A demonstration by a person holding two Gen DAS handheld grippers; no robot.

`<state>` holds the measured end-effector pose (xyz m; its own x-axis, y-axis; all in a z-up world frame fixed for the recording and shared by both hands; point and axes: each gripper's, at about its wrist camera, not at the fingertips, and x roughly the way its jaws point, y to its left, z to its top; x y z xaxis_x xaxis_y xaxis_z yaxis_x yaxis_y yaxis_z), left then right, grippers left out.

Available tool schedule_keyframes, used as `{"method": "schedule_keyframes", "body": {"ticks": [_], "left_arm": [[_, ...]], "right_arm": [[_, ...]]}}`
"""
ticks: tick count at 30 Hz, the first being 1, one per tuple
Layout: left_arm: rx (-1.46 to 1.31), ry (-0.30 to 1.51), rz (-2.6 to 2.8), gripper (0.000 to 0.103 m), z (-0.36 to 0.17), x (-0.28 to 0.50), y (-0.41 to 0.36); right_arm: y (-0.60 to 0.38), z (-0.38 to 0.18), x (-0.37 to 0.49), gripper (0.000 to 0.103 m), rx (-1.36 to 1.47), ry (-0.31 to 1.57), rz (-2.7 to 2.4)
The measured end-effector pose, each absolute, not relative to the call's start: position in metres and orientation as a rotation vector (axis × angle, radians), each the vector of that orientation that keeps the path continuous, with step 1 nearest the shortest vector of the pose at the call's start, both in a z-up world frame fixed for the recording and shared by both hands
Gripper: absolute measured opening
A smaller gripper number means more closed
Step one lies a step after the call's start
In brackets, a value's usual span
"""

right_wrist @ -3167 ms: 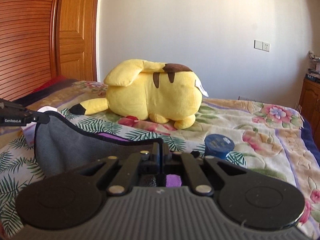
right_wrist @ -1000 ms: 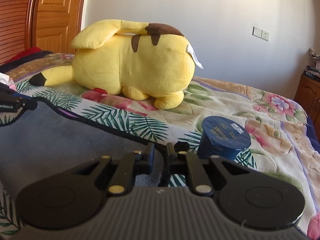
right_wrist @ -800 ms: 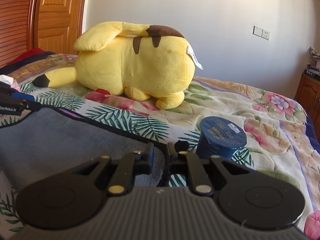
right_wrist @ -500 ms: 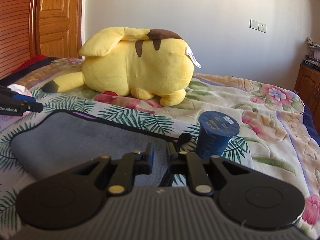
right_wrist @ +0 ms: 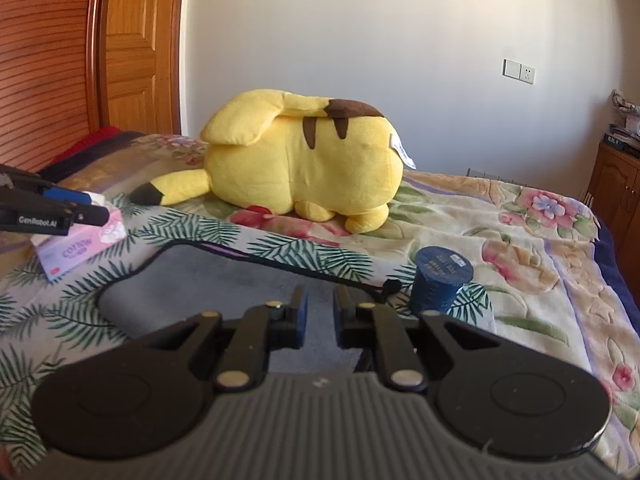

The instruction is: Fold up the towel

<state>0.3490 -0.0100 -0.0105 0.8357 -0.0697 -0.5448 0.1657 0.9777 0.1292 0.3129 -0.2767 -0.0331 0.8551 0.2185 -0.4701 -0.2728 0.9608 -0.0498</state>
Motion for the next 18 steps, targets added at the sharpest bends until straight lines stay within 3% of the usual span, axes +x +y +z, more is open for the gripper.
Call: {"method": "schedule_keyframes", "body": {"ticks": [1, 2, 3, 6, 11, 14, 18], "left_arm": [[0.172, 0.568, -0.126, 0.020, -0.008, 0.345, -0.010], [0.170, 0.568, -0.127, 0.021, -0.006, 0.341, -0.010], [0.165, 0.568, -0.129, 0.022, -0.005, 0.336, -0.011], [0.167, 0.566, -0.141, 0.031, 0.002, 0.323, -0.014], [0.180, 0.537, -0.150, 0.058, 0.014, 0.304, -0.020], [0.178, 0.513, -0.154, 0.067, 0.022, 0.291, -0.023], [0.165, 0.502, -0.167, 0.070, 0.030, 0.274, -0.025]], "right_arm": [[-0.276, -0.032, 0.308, 0.025, -0.109, 0.478, 0.261], [-0.274, -0.030, 0.302, 0.044, -0.106, 0.475, 0.262], [-0.273, -0.029, 0.297, 0.051, -0.104, 0.469, 0.268], [-0.269, -0.025, 0.281, 0.051, -0.111, 0.458, 0.288], [-0.269, -0.018, 0.262, 0.051, -0.096, 0.457, 0.287], [-0.270, -0.013, 0.253, 0.052, -0.086, 0.454, 0.279], [-0.272, -0.008, 0.241, 0.059, -0.083, 0.448, 0.270]]}}
